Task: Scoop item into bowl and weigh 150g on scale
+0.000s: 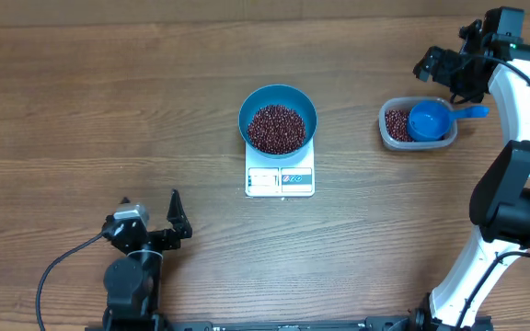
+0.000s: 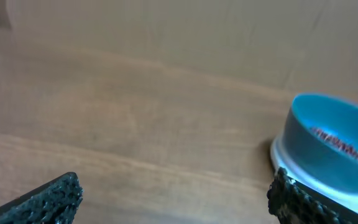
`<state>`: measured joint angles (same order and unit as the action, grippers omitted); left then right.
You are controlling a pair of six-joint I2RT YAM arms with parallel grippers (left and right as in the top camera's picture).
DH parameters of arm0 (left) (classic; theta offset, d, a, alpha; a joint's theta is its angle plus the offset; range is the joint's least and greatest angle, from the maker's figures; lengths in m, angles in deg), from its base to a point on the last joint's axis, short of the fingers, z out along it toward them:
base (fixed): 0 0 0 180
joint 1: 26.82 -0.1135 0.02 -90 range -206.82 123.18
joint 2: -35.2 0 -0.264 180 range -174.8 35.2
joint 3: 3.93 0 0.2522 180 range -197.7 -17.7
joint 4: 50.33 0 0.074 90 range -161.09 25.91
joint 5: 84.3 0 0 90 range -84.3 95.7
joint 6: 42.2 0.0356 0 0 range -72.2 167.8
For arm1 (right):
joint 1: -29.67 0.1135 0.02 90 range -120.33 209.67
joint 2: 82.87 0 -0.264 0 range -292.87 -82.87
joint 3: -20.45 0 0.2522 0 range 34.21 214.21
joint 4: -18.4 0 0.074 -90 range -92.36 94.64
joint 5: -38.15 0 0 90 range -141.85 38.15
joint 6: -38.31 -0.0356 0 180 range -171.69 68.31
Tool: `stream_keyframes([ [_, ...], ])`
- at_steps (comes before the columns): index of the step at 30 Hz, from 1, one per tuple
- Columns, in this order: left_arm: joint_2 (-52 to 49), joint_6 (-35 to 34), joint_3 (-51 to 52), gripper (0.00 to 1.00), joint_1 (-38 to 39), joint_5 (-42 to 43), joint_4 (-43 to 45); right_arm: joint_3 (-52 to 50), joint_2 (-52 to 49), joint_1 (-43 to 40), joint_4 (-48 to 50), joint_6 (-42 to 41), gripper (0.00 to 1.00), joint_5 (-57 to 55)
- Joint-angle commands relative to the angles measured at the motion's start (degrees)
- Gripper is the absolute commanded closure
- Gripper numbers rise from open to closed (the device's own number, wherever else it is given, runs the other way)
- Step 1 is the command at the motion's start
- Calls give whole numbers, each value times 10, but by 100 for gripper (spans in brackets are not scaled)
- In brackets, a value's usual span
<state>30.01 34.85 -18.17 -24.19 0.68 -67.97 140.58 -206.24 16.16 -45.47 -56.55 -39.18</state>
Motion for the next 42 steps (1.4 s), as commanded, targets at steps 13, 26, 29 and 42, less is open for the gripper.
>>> stream_keyframes([
  [13,50,103,2,0,3,2,-2,2,6,-3,3,2,0,3],
  [26,50,96,2,0,4,16,-3,2,6,-3,3,2,0,3],
  [29,50,96,2,1,4,16,-3,2,6,-3,3,2,0,3],
  [42,50,96,2,0,4,16,-3,2,6,-3,3,2,0,3],
])
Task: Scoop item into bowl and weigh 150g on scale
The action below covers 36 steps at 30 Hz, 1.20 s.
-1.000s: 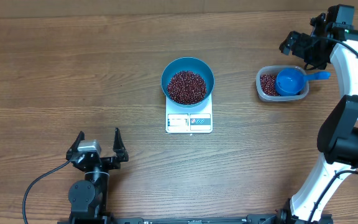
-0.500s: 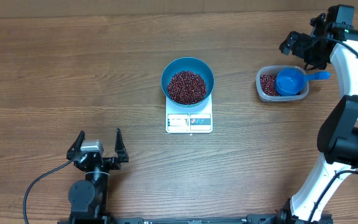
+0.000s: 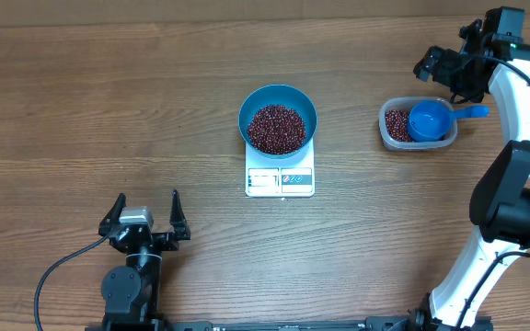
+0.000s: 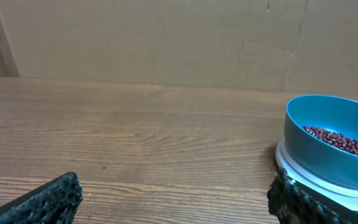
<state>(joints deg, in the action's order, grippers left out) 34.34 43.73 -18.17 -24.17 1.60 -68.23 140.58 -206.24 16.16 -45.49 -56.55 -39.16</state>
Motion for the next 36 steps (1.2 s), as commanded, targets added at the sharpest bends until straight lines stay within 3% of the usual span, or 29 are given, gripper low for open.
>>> stream_keyframes([
  [1,7,7,2,0,4,7,0,2,6,-3,4,2,0,3],
  [10,7,7,2,1,4,7,0,2,10,-1,3,2,0,3],
  [16,7,7,2,0,4,7,0,2,66,40,4,2,0,3],
  [24,6,7,2,0,4,7,0,2,203,105,3,2,0,3],
  [32,6,7,2,0,4,7,0,2,365,107,3,2,0,3],
  [36,6,7,2,0,4,7,0,2,399,107,3,2,0,3],
])
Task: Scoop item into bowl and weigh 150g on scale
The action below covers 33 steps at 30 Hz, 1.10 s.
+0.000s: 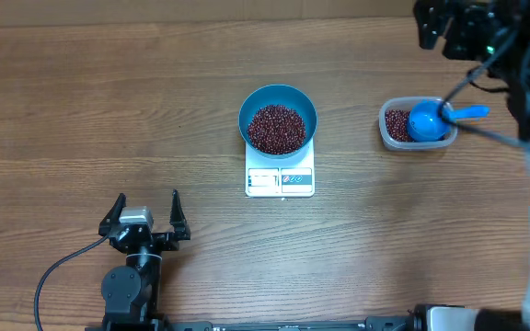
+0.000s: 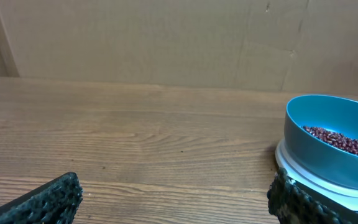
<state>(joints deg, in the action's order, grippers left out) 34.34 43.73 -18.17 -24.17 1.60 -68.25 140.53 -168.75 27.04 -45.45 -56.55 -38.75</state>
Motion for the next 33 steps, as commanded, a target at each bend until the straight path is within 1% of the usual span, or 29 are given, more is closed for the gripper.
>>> stream_keyframes([
  [1,6,7,2,1,4,7,0,3,24,-2,3,2,0,-1],
  [3,6,7,2,0,4,7,0,2,22,-2,2,2,0,-18],
  [5,6,7,2,0,4,7,0,2,18,-4,-3,2,0,-114],
  [7,6,7,2,0,4,7,0,2,17,-4,-19,2,0,-170],
  [12,6,7,2,0,4,7,0,2,17,-4,-60,2,0,-171],
  [15,6,7,2,1,4,7,0,-1,16,-4,-130,4,0,-169],
  [16,6,7,2,0,4,7,0,-3,16,-4,-134,4,0,-168],
  [18,6,7,2,0,4,7,0,-21,15,-3,-157,4,0,-146],
  [21,6,7,2,0,4,7,0,-108,15,-3,-190,4,0,-95],
  [23,6,7,2,1,4,7,0,-178,16,-3,-167,4,0,-75],
  [24,6,7,2,0,4,7,0,-196,16,-3,-156,4,0,-70],
  [26,6,7,2,0,4,7,0,-281,17,-3,-87,4,0,-48],
  [27,6,7,2,1,4,7,0,-300,17,-3,-70,4,0,-41],
  [28,6,7,2,0,4,7,0,-347,17,-3,-24,4,0,-28],
  [31,6,7,2,0,4,7,0,-436,17,-3,70,3,0,-13],
  [33,6,7,2,0,4,7,0,-508,17,-3,163,3,0,11],
])
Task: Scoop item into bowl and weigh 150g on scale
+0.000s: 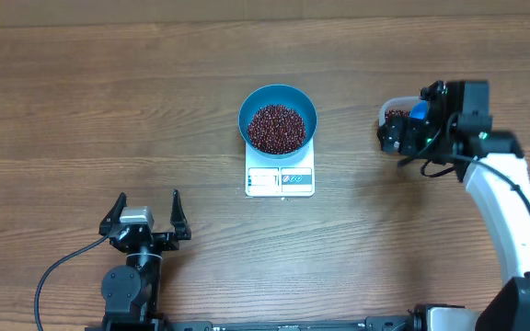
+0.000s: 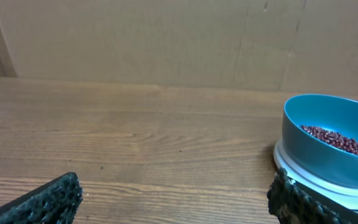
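Observation:
A blue bowl half full of red beans sits on a white scale; in the left wrist view the bowl is at the right. A clear container of beans at the right is mostly covered by my right gripper, with a bit of the blue scoop showing. The arm hides how its jaws stand. My left gripper rests open near the front left, far from the bowl, with nothing between its fingers.
The scale's display faces the front edge, too small to read. A cardboard wall stands at the back of the table. Bare wood lies between the left gripper and the scale.
My right arm was up at the top right corner, close to the camera; now it is lower and over the bean container, covering the scoop. The left arm and the bowl have not moved.
At first my left gripper was turned toward the right and my right gripper stood behind the container with the scoop lying in it. Then the left gripper faced straight ahead. Later the right arm was higher at the top edge, and now it is over the container.

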`<state>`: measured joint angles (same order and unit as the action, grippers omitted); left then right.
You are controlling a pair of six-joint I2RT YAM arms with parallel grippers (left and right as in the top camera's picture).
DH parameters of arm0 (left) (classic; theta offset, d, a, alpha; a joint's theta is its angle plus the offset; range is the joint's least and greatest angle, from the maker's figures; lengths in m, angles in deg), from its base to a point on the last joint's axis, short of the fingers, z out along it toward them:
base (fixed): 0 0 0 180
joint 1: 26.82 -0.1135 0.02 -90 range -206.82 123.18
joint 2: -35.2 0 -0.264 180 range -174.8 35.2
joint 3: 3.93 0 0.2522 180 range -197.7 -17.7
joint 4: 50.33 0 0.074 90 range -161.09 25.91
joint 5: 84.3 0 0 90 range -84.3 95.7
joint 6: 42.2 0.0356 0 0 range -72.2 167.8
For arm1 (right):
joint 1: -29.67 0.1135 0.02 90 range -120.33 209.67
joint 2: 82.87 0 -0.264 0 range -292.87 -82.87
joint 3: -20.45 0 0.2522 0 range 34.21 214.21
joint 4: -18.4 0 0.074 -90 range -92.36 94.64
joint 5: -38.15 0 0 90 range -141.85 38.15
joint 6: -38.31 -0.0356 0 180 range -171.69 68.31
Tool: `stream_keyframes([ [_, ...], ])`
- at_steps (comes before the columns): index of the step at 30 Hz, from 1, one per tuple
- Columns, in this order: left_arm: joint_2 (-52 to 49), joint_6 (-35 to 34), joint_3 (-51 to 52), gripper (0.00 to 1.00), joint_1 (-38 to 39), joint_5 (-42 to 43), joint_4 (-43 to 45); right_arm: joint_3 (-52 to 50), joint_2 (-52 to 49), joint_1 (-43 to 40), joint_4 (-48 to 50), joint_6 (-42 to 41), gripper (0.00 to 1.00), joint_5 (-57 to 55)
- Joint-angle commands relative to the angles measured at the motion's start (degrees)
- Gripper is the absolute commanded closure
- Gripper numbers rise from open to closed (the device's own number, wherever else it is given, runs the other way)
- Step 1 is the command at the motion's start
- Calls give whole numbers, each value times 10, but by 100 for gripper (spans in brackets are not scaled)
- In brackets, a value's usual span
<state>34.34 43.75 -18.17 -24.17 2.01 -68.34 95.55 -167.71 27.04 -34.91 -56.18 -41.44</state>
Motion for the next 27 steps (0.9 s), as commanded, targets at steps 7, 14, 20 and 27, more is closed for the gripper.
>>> stream_keyframes([
  [7,6,7,2,1,4,3,1,-228,6,-3,282,-2,0,92],
  [14,6,7,2,1,4,3,1,-319,26,-3,430,-2,0,78],
  [20,6,7,2,0,4,3,1,-393,52,-3,530,-2,0,75],
  [27,6,7,2,0,4,3,1,-499,112,-3,626,-2,0,77],
])
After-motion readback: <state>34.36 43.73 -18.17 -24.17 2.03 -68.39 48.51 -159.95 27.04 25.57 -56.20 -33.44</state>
